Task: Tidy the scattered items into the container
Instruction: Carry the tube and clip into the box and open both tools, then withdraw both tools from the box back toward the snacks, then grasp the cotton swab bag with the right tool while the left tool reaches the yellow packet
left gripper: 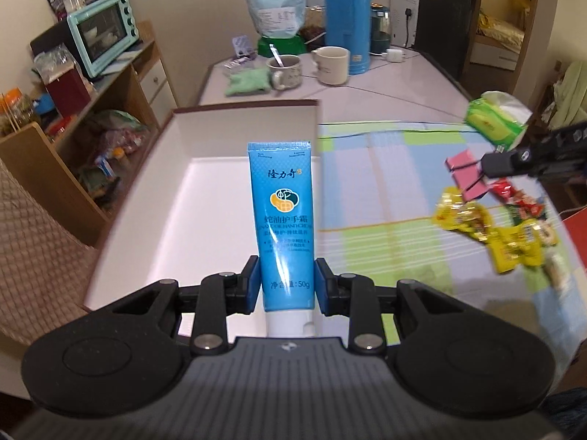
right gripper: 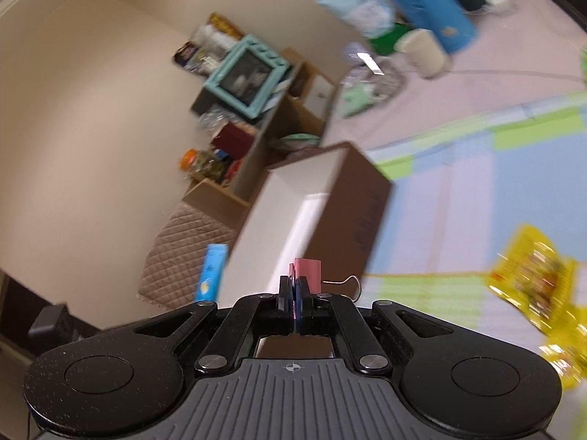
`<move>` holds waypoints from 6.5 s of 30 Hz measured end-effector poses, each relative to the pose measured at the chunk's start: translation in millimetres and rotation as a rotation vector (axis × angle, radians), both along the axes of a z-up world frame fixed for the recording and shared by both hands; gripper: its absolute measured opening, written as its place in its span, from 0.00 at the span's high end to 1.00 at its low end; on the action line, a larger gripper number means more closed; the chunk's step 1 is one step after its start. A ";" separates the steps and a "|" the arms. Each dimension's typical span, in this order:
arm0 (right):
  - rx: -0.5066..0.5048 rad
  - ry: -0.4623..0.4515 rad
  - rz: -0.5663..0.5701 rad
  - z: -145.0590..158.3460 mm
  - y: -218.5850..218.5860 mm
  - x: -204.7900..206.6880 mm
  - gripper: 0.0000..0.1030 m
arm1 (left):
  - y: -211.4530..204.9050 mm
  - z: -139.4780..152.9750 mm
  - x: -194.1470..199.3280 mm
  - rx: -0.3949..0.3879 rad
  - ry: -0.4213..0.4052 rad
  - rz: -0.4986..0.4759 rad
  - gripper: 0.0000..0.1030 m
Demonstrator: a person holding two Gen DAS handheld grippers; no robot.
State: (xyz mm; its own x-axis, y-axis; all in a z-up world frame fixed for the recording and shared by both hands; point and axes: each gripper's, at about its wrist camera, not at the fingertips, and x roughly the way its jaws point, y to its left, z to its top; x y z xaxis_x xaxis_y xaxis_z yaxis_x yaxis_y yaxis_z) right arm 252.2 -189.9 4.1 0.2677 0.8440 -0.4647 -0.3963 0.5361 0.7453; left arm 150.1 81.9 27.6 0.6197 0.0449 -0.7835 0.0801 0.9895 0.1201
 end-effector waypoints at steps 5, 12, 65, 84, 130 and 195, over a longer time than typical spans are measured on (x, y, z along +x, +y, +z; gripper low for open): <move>-0.043 -0.081 0.103 13.0 76.2 4.6 1.00 | 45.9 -0.1 17.9 0.064 0.008 -0.041 0.75; -0.222 -0.155 0.298 -4.4 174.9 5.9 1.00 | 86.3 -21.6 44.7 0.117 0.099 -0.153 0.75; -0.707 -0.391 0.551 -65.8 255.7 17.4 0.16 | 110.1 -91.2 109.1 0.199 0.253 -0.339 0.25; -0.590 -0.387 0.356 -34.8 218.8 -56.0 0.16 | 97.0 -37.7 22.3 0.196 0.131 -0.247 0.23; -0.458 -0.347 0.135 -14.1 5.1 -100.0 0.16 | -53.1 -11.4 -47.2 0.094 0.072 -0.063 0.23; -0.724 0.044 -0.154 -106.9 -231.6 -47.2 0.74 | -274.2 -149.1 141.2 -0.092 0.266 -0.304 0.23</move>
State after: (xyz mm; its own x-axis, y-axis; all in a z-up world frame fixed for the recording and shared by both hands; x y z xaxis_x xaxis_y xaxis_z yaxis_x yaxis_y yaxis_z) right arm 205.1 -421.5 -102.8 0.3266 0.2768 -0.9037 -0.2547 0.9465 0.1979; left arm 291.3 -192.3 -121.5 0.3691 -0.1864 -0.9105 0.3867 0.9217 -0.0319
